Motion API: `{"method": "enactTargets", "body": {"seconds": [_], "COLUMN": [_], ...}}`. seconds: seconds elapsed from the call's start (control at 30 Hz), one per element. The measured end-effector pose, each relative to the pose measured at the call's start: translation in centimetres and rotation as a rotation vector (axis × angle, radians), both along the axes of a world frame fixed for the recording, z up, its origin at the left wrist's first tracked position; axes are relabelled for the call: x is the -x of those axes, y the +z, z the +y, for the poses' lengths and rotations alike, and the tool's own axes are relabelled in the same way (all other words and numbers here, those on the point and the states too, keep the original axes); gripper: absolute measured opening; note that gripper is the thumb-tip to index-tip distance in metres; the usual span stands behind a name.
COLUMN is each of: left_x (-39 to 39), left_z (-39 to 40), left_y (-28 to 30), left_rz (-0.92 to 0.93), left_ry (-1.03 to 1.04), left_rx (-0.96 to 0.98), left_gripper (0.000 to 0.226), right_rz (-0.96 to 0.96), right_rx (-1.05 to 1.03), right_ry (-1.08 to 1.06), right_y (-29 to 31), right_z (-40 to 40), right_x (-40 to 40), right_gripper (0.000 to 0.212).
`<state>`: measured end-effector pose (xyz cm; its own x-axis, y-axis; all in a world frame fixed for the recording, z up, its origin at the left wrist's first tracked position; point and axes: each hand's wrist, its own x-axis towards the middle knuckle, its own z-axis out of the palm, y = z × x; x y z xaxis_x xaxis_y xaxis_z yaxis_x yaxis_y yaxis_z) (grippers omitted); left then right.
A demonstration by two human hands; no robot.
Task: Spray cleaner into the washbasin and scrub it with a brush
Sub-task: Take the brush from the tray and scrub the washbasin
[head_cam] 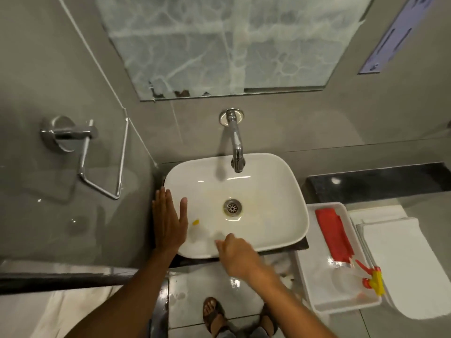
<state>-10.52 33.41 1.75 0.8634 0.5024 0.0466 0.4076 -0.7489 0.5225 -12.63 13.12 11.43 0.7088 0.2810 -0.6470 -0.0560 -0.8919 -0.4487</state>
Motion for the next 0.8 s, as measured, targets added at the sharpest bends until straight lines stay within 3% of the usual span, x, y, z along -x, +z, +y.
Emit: {"method": "enactTargets", "body": {"seconds": [0.13,0.3,0.4,0.53,0.63,0.8], "left_x": [0.7,0.6,0.6,0.5,0.6,0.5], "left_z": [-0.3,0.1,0.1,0.2,0.4,0.4], "left_y": [-1.0,-1.0,-0.9,-0.9,-1.2,-1.5], "left_rz": [-0.013,0.025,0.048,0.043,0.038,0.023], "left_ry": [0.032,0.033,0.04,0.038,0.029,0.035], "left_rx": [0.035,0.083,0.136,0.157,0.158,0.171], "left_gripper": [0.081,0.077,0.08,0.081,0.085,0.096], "right_rz": [-0.101,-0.121,-0.133,0.025,0.18,0.206], "right_rx": [0.132,0.217,0.437,0.581,0.466,0.245], "right_ry": [-0.004,-0.321,-0.201,0.149,0.338,0.266], "right_y": [-3.6,-3.9,-3.1,-0.9,1.2,1.4], "right_z": [4.2,1.1,-4.6,-8.3,-6.3,2.5], "right_x": [0.1,-10.3,-13.4,-9.8,-4.4,-0.4], "right_gripper": [0.039,0.043,0.044,0.043,0.038,0.039]}}
